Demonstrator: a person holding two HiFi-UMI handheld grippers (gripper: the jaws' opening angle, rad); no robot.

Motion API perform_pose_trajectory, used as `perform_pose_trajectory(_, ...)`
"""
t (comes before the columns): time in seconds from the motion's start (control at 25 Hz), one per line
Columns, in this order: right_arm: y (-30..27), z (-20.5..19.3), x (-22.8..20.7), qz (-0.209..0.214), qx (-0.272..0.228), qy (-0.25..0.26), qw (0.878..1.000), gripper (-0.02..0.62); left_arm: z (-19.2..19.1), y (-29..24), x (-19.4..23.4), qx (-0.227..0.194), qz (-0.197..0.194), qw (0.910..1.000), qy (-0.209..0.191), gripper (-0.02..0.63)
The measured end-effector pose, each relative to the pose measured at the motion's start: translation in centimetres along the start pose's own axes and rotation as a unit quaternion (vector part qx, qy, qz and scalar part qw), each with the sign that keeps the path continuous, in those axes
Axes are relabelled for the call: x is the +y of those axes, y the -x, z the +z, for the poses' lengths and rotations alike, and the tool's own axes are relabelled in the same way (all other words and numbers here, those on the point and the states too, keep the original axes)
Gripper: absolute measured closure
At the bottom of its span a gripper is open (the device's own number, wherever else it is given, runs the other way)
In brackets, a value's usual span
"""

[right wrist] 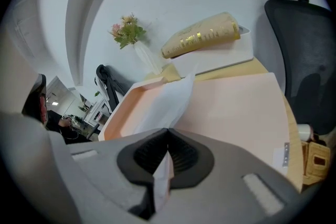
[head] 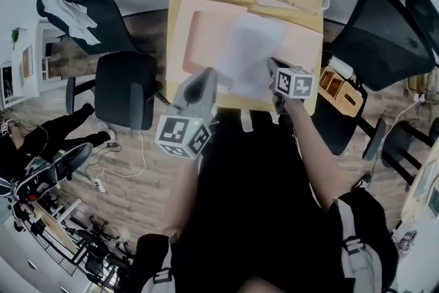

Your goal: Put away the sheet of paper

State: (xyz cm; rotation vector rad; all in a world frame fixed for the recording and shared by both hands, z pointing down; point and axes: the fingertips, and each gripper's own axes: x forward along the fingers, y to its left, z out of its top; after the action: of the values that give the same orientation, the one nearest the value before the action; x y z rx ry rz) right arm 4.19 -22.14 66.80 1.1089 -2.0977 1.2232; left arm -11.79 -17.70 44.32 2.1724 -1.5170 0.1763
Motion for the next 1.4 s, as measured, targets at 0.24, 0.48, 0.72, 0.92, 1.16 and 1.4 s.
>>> perform_pose_trajectory(0.24, -2.9, 0.3, 3.1, -0.013, 0.008, -0.006, 1.0, 0.591, 1.6, -0.2, 3.6, -0.001, -0.024, 0.9997, -0.004, 0.597)
perform_pose_trajectory(0.48, -5.9, 0.3, 5.6, -0.026, 0.019, -0.018, 0.999, 0.591, 2.0, -0.1, 6.6, 0.007, -0.041, 0.9991, -0.002, 0.597)
perform_pose_trajectory(0.72, -8.4, 0.5, 7.2, -0.038, 0.028, -0.025, 0.999, 0.591, 2.6, -0.1, 9.3, 0.012, -0.05, 0.9987, -0.002, 0.597)
perform_pose_trajectory(0.92, -10.1, 0.7, 8.3, -0.041, 0.034, -0.041, 0.998, 0.589, 3.2, -0.5, 11.2, 0.014, -0.06, 0.9981, -0.006, 0.597)
perform_pose_trajectory(1.16, -11.4, 1.1, 9.4, -0.041, 0.033, -0.055, 0.997, 0.589, 3.9, -1.1, 12.3, 0.017, -0.076, 0.9969, -0.011, 0.597)
perform_pose_trajectory(1.4, -12.1, 1.2, 9.7, -0.04, 0.034, -0.061, 0.997, 0.589, 4.5, -1.7, 12.6, 0.019, -0.088, 0.9958, -0.019, 0.597)
